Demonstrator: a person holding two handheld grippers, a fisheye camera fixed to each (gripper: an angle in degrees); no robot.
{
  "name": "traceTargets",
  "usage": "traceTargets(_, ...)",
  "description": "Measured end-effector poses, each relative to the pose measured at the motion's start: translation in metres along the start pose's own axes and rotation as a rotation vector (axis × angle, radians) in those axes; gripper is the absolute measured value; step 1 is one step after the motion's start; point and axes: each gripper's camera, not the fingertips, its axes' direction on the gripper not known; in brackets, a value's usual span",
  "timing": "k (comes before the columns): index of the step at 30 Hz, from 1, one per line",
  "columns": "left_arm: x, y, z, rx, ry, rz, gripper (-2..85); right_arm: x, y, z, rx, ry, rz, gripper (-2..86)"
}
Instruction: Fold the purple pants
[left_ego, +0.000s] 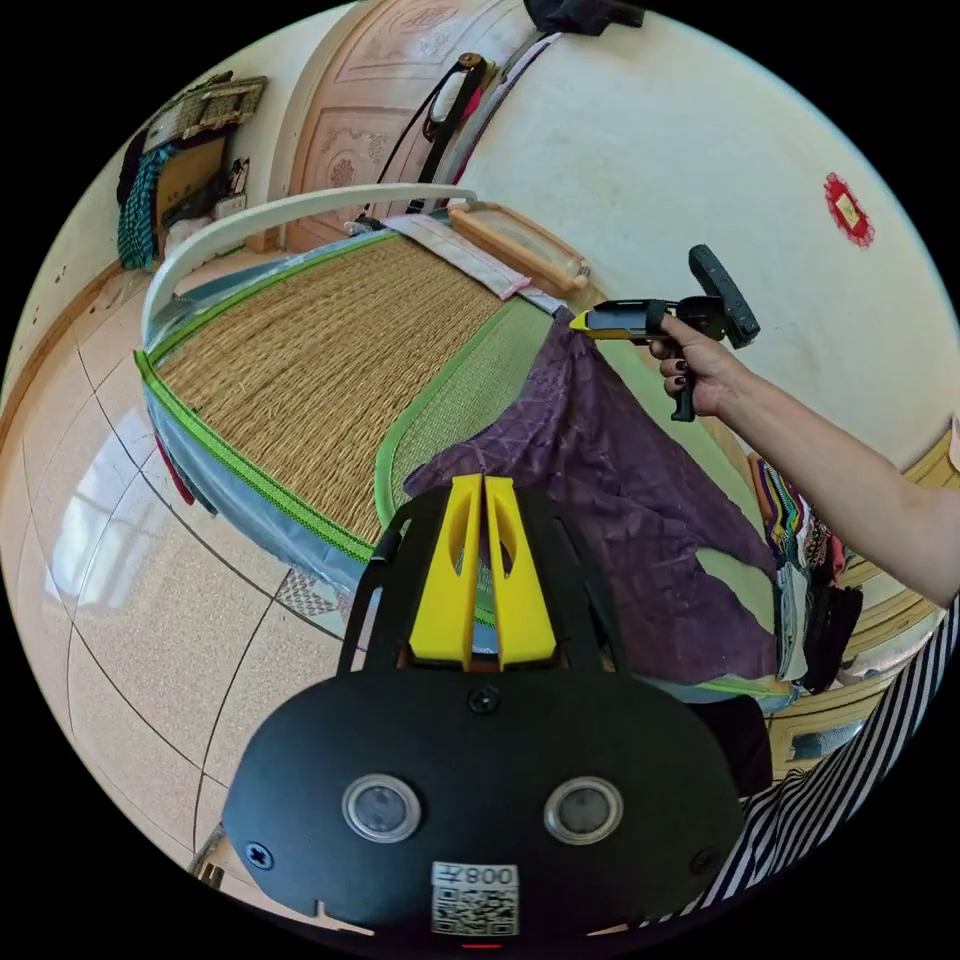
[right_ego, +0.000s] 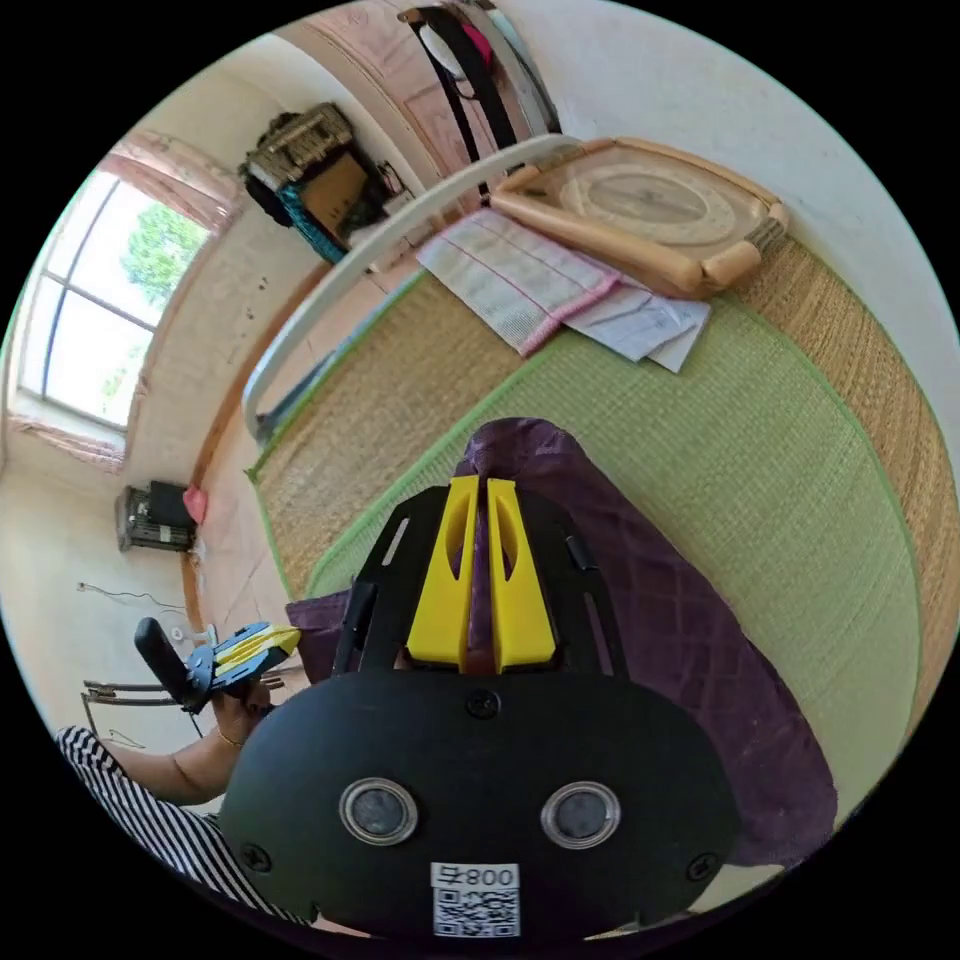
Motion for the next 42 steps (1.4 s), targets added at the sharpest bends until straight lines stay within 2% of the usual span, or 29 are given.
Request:
traceTargets(3,-0.002,0.011,-0.007,0.023,-0.051,0.048,0.5,0.004,0.000,0.003,0.025,-0.038,-0.048,2.0)
traceTargets(7,-0.016,0.023,0.008,-0.050,-0.042,0.022,0.7,0.034,0.000,0.049,-0.126,0.038,0.052,4.1)
traceTargets(12,-0.026,0.028,0.010,-0.017,-0.037,0.034,1.2,0.035,0.014,0.057,-0.053,0.143,0.006,2.9)
traceTargets(19,-0.047,0.035,0.051,-0.195,-0.030,0.033,0.6,0.059,0.012,0.112,-0.135,0.249,0.009,2.0)
traceTargets(21,-0.052,0.039,0.052,-0.168,-0.009,0.033,0.4,0.062,0.014,0.133,-0.186,0.329,-0.020,1.6)
traceTargets(25,-0.062,0.038,0.056,-0.177,0.027,0.040,0.1,0.054,0.025,0.144,-0.133,0.396,-0.128,0.8)
traceTargets(28,-0.063,0.038,0.058,-0.186,0.010,0.067,0.1,0.060,0.018,0.147,-0.175,0.386,-0.130,0.4)
traceTargets(32,-0.060,0.039,0.060,-0.190,-0.041,0.085,0.1,0.083,0.013,0.143,-0.147,0.293,-0.018,0.2)
traceTargets(36,-0.065,0.037,0.062,-0.200,-0.029,0.071,0.1,0.088,0.022,0.137,-0.133,0.264,-0.009,0.2)
traceTargets(42,-0.061,0.035,0.052,-0.160,-0.035,0.116,0.1,0.080,0.082,0.089,-0.039,0.168,-0.066,0.2)
